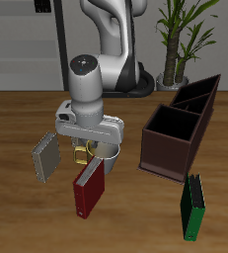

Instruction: Place the white-yellow mug into the left desk caddy's left compartment and place the red book into the left desk caddy's front compartment

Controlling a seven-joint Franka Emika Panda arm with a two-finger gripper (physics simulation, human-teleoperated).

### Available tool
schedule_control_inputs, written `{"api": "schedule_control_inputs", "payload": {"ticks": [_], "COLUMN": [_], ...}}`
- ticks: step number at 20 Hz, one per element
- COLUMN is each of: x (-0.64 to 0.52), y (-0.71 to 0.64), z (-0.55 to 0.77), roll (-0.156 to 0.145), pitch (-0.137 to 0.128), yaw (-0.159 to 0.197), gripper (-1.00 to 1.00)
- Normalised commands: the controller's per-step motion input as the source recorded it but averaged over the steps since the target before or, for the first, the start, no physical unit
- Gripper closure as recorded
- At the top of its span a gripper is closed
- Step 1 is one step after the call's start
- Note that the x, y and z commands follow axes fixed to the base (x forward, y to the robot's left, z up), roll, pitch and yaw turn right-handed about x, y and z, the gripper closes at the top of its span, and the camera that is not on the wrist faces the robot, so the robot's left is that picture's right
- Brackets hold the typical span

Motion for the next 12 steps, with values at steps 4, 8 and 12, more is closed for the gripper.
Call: {"api": "schedule_control_inputs", "payload": {"ticks": [4,8,12], "x": [-0.09,-0.10,-0.16], "y": [0.05,0.20,0.24], "z": [0.30,0.52,0.53], "roll": [-0.004,0.004,0.030], "pitch": [-0.027,-0.057,-0.062], "yaw": [-0.020,0.016,0.019], "gripper": [1.00,1.00,1.00]}}
